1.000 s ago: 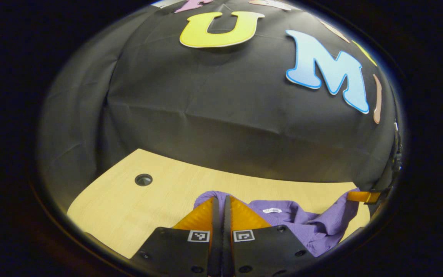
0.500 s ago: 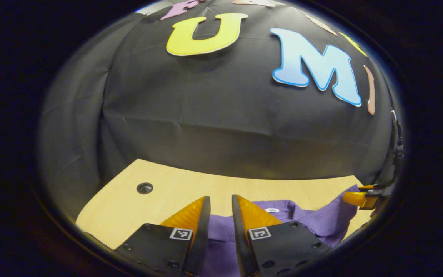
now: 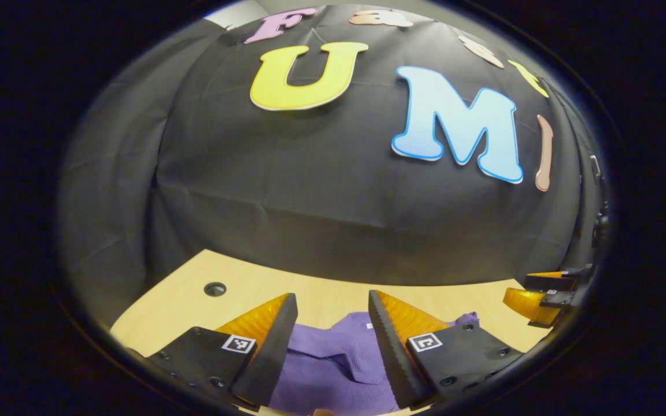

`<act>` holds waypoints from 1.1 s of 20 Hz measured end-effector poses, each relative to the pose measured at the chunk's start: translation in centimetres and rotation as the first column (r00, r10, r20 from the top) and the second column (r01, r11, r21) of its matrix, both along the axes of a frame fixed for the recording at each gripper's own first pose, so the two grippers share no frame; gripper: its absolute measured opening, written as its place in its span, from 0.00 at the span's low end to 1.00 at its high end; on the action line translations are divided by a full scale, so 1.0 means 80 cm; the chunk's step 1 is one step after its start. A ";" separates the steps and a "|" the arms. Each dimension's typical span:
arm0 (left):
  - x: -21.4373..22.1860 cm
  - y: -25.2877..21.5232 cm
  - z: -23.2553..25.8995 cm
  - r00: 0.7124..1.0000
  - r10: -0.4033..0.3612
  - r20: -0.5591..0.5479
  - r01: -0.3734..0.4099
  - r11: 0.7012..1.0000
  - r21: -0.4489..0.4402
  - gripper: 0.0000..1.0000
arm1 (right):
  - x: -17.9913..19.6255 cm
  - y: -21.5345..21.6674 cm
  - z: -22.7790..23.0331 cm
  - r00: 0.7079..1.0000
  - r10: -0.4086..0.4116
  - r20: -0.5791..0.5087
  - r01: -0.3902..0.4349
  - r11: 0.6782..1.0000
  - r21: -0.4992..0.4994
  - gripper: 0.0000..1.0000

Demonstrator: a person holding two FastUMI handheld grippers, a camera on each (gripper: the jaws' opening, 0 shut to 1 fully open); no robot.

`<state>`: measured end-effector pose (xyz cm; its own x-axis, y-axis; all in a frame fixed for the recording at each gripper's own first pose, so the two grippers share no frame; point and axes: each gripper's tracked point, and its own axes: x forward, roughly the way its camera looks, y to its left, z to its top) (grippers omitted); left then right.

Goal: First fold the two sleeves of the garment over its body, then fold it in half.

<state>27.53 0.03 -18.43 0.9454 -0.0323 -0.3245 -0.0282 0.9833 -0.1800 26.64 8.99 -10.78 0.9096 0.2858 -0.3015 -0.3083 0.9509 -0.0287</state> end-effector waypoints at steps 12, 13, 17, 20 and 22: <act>-0.102 -0.004 0.127 0.982 -0.076 0.173 0.066 0.996 0.059 0.94 | -0.118 0.024 0.111 0.985 -0.026 0.171 0.017 0.998 0.054 0.82; -0.113 -0.003 0.135 0.980 -0.080 0.184 0.069 0.995 0.070 0.94 | -0.129 0.023 0.117 0.983 -0.036 0.178 0.024 0.997 0.067 0.82; -0.154 -0.003 0.161 0.968 -0.118 0.220 0.102 0.991 0.084 0.94 | -0.176 0.016 0.131 0.977 -0.094 0.193 0.079 0.993 0.084 0.82; -0.184 -0.001 0.169 0.963 -0.135 0.232 0.120 0.990 0.079 0.94 | -0.213 0.015 0.139 0.972 -0.122 0.202 0.106 0.991 0.085 0.85; -0.207 0.000 0.179 0.961 -0.142 0.239 0.126 0.989 0.081 0.94 | -0.232 0.014 0.147 0.968 -0.132 0.213 0.118 0.990 0.078 0.93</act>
<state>10.95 0.04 -4.12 0.9843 -0.1512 -0.0911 0.1418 0.9846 -0.1018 8.10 10.09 0.95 0.9810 0.1782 -0.0772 -0.1802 0.9834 -0.0192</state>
